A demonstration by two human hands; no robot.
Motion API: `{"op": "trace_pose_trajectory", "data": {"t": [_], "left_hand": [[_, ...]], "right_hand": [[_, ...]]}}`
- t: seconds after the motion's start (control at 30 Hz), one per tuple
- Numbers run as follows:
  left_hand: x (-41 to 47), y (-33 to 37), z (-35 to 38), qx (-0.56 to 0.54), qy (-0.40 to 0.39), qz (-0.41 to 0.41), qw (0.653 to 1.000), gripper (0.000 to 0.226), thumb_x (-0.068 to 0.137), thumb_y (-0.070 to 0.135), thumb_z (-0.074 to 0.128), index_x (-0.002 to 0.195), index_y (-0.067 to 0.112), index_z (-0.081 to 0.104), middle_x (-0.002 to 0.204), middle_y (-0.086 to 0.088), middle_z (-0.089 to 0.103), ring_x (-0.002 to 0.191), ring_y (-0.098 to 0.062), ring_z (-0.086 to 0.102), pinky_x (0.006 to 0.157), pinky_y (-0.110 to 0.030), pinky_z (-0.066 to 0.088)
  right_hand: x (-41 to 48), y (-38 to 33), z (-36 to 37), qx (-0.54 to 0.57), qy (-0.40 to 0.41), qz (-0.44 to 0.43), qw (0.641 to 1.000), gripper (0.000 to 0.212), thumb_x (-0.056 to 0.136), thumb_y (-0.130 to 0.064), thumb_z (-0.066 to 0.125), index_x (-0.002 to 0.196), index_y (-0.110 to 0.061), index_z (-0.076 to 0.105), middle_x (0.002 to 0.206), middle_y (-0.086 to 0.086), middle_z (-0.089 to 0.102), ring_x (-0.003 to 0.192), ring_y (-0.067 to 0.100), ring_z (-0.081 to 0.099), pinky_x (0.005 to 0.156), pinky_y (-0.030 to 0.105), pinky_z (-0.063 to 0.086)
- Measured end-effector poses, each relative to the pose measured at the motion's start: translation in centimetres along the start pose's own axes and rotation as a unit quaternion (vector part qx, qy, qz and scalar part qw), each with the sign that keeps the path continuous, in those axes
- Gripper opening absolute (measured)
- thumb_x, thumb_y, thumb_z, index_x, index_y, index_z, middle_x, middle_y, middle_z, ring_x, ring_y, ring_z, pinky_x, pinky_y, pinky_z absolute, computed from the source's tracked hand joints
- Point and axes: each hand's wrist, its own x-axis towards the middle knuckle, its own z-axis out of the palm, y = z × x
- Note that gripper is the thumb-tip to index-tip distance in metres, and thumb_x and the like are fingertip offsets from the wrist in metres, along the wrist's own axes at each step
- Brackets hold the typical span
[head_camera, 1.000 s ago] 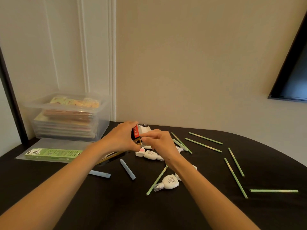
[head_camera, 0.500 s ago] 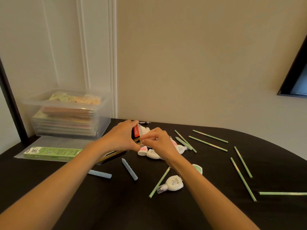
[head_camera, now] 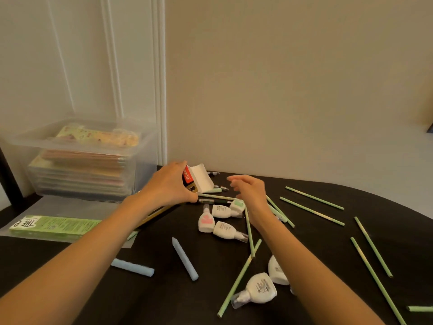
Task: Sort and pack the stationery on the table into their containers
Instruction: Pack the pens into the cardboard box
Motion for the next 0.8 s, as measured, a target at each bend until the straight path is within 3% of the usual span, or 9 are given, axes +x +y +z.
{"op": "trace_pose_trajectory", "data": {"t": [0.1,0.2,0.43,0.5,0.67,0.8], "left_hand": [[2.3,-0.7,0.3,-0.001,0.038,-0.033,0.999,0.074,0.071,0.040,0.076,0.130,0.016,0.038,0.127,-0.004,0.047,0.113,-0.020,0.047,0.094,-0.035,0.045],[4.8,-1.5,0.7,-0.004,0.061,-0.058,0.996,0.069,0.069,0.042,0.076,0.122,0.017,0.041,0.120,-0.004,0.049,0.107,-0.021,0.050,0.092,-0.040,0.049],[8.3,-2.8,2.1,-0.006,0.060,-0.066,0.996,0.077,0.069,0.042,0.076,0.130,0.017,0.037,0.123,-0.005,0.046,0.111,-0.021,0.048,0.093,-0.041,0.048],[8.7,-3.0,2.3,0.007,0.056,-0.064,0.996,0.080,0.070,0.043,0.076,0.133,0.017,0.034,0.126,-0.005,0.045,0.114,-0.022,0.046,0.094,-0.040,0.046],[9.2,-3.5,2.9,0.003,0.047,-0.052,0.998,0.082,0.071,0.042,0.075,0.136,0.017,0.031,0.129,-0.004,0.044,0.116,-0.021,0.045,0.096,-0.039,0.046],[9.2,-3.3,2.9,-0.006,0.047,-0.050,0.998,0.082,0.072,0.042,0.075,0.137,0.017,0.031,0.131,-0.005,0.043,0.119,-0.022,0.044,0.097,-0.040,0.045]], "right_hand": [[4.0,1.8,0.1,-0.061,0.024,0.036,0.997,0.020,0.091,-0.006,0.051,0.096,-0.015,0.069,0.096,0.000,0.063,0.078,0.006,0.054,0.075,0.023,0.047],[7.6,3.6,0.8,-0.181,-0.005,0.028,0.983,0.020,0.091,-0.008,0.053,0.105,-0.012,0.068,0.108,0.006,0.065,0.092,0.014,0.058,0.087,0.031,0.050],[12.7,6.8,3.5,-0.392,-0.102,0.000,0.914,0.030,0.091,-0.020,0.058,0.120,-0.012,0.062,0.123,0.007,0.060,0.115,0.023,0.053,0.095,0.034,0.046],[13.2,7.0,4.1,-0.405,-0.120,0.000,0.906,0.029,0.090,-0.020,0.060,0.118,-0.013,0.064,0.121,0.006,0.061,0.111,0.021,0.055,0.091,0.031,0.046],[14.1,6.9,4.3,-0.348,-0.115,0.070,0.928,0.028,0.085,-0.019,0.066,0.106,0.000,0.067,0.108,0.013,0.065,0.094,0.021,0.058,0.086,0.032,0.049],[14.2,6.8,4.0,-0.319,-0.108,0.116,0.934,0.037,0.086,-0.027,0.066,0.110,0.000,0.064,0.109,0.012,0.065,0.099,0.021,0.058,0.082,0.030,0.046]]}}
